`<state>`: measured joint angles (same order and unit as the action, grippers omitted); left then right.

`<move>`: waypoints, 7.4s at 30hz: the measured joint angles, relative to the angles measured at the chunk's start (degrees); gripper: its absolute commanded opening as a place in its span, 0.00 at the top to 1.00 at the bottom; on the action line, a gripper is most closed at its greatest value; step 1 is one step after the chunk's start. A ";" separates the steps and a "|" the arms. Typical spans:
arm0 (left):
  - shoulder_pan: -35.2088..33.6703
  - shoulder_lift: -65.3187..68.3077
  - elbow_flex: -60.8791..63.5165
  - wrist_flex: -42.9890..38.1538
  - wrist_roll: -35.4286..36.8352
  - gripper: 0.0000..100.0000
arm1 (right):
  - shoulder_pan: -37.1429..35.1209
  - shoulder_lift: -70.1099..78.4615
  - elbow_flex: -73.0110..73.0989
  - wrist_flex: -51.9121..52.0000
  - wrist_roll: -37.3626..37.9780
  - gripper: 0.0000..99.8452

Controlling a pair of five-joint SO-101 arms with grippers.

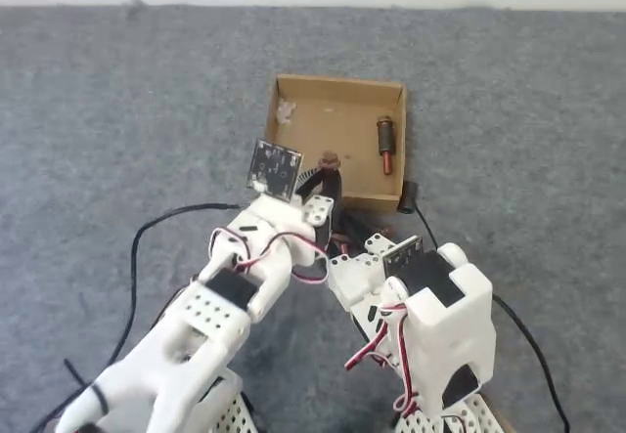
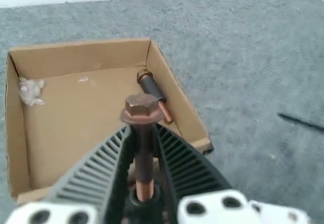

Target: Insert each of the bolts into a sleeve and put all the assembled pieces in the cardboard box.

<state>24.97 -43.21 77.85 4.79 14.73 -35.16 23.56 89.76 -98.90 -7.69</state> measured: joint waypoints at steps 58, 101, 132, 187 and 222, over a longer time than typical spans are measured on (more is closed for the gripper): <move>-9.05 -26.29 0.79 15.38 4.57 1.00 | 1.41 -0.97 0.26 0.00 0.35 0.99; -28.75 -59.87 19.25 51.96 -4.92 0.99 | 10.11 -44.04 5.45 43.25 0.53 0.99; -28.75 -59.96 19.25 52.04 -4.92 0.99 | 16.88 -55.91 -38.59 117.27 0.62 0.99; -28.75 -59.96 19.25 52.04 -10.99 0.99 | 17.93 8.53 -105.32 156.40 5.80 0.96; -28.75 -59.96 19.25 52.04 -11.08 0.99 | 3.25 -33.67 -71.65 175.21 14.24 0.99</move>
<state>-3.78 -103.16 97.10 56.84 3.65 -31.91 -10.11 18.11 76.31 6.55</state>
